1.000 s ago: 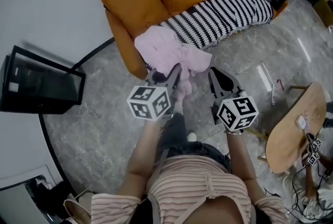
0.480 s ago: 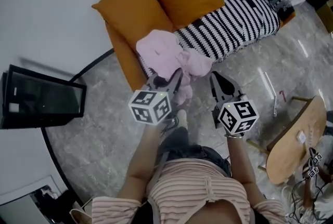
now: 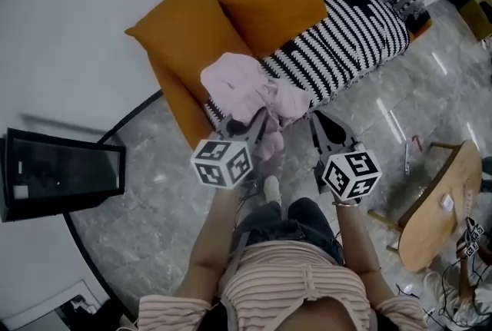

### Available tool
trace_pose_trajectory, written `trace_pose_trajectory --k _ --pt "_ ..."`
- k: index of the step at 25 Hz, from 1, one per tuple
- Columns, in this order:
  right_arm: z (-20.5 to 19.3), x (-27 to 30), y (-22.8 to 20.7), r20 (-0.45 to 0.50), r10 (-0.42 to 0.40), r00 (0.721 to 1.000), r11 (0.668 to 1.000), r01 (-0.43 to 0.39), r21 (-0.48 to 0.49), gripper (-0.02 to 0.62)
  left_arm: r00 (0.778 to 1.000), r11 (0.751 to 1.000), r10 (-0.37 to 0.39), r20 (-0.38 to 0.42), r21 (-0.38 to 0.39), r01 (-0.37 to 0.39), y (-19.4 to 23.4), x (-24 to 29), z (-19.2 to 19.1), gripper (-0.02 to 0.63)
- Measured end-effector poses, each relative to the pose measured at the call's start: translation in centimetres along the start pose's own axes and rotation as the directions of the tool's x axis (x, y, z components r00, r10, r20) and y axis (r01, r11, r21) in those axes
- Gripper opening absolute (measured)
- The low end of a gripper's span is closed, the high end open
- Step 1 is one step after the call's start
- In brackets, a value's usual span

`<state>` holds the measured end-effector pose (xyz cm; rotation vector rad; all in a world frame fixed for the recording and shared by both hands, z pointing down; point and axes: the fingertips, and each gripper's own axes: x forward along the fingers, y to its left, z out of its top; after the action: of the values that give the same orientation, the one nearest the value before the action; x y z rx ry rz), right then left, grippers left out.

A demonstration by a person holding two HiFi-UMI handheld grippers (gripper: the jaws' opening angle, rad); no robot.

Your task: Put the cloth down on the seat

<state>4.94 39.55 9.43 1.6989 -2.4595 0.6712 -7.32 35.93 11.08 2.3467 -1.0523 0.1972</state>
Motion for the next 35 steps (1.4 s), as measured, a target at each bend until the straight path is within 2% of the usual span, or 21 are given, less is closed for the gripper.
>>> trace_pose_trajectory --k 11,19,26,35 --pt "-0.1 3.7 -0.6 -0.048 0.006 0.999 1.0 -0.007 -0.018 0.009 1.0 0.999 0.016 0.0 -0.038 -0.016 2.8 2.7 0.8 0.112" --pt "0.9 8.3 -2.7 -0.063 0.03 0.998 0.999 -0.032 -0.028 0.009 0.998 0.996 0.071 -0.002 -0.058 -0.071 5.4 6.0 1.5 0.112" --pt "1.9 13.1 -6.2 -0.09 0.055 0.994 0.998 -0.057 -0.022 0.009 0.992 0.99 0.123 -0.012 -0.067 -0.123 8.1 10.3 2.4 0.112" --pt "2.4 19.3 -12.2 -0.172 0.085 0.981 0.996 -0.085 0.006 0.009 0.984 0.981 0.163 -0.068 -0.096 -0.169 11.0 18.0 2.7 0.112"
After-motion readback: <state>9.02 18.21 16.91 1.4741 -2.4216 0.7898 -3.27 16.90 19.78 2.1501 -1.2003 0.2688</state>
